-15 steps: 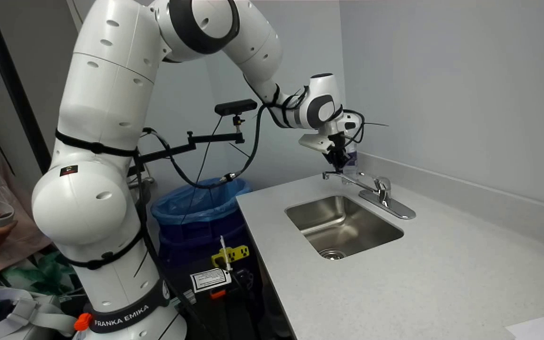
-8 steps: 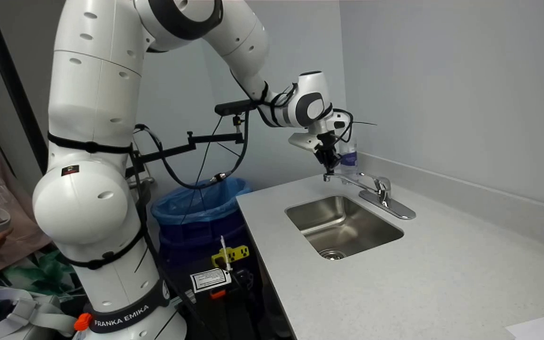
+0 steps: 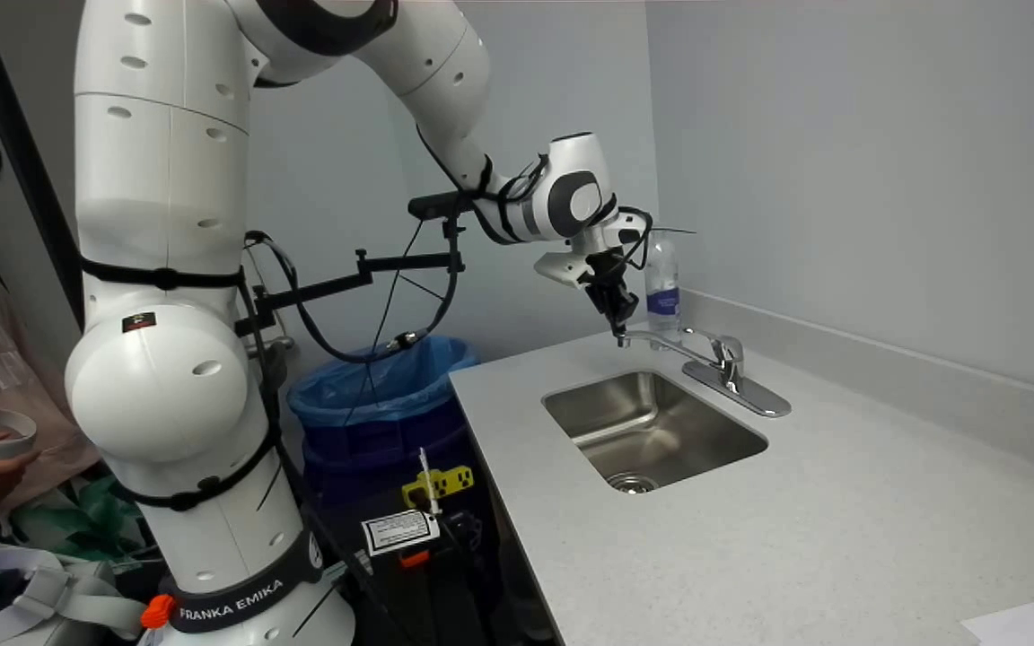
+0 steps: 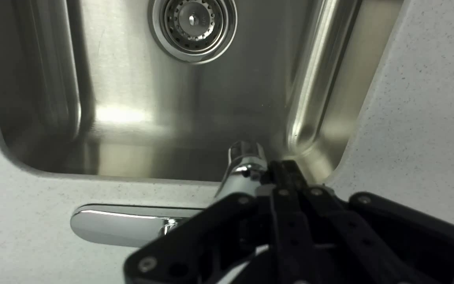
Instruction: Close the tap and move the spout to the right
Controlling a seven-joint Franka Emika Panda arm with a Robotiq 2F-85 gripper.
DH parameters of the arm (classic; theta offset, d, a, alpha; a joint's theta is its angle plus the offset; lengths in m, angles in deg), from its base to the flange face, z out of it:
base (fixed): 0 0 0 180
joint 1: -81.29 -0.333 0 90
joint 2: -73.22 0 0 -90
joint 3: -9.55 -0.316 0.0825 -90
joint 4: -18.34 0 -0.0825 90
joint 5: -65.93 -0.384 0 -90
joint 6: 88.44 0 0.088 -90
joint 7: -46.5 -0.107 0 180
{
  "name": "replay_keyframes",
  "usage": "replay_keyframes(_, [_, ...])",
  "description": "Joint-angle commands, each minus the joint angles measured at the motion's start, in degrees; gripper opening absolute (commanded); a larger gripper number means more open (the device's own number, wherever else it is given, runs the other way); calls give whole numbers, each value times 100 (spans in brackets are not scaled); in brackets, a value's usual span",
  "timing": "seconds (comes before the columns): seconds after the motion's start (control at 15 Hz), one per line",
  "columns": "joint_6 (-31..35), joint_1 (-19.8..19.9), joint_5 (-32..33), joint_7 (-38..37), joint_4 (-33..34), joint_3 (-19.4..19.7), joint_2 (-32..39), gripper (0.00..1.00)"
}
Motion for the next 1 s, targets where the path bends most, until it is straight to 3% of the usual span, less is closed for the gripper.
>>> replay_keyframes(0.0, [-5,-204,417,-518,-438,249,-369,0])
replay_keyframes(0.47, [40,-436,1229,-1644,-531,457,-438,0])
replay_keyframes(0.93, [-40,-454,1610,-2241,-533,436,-442,0])
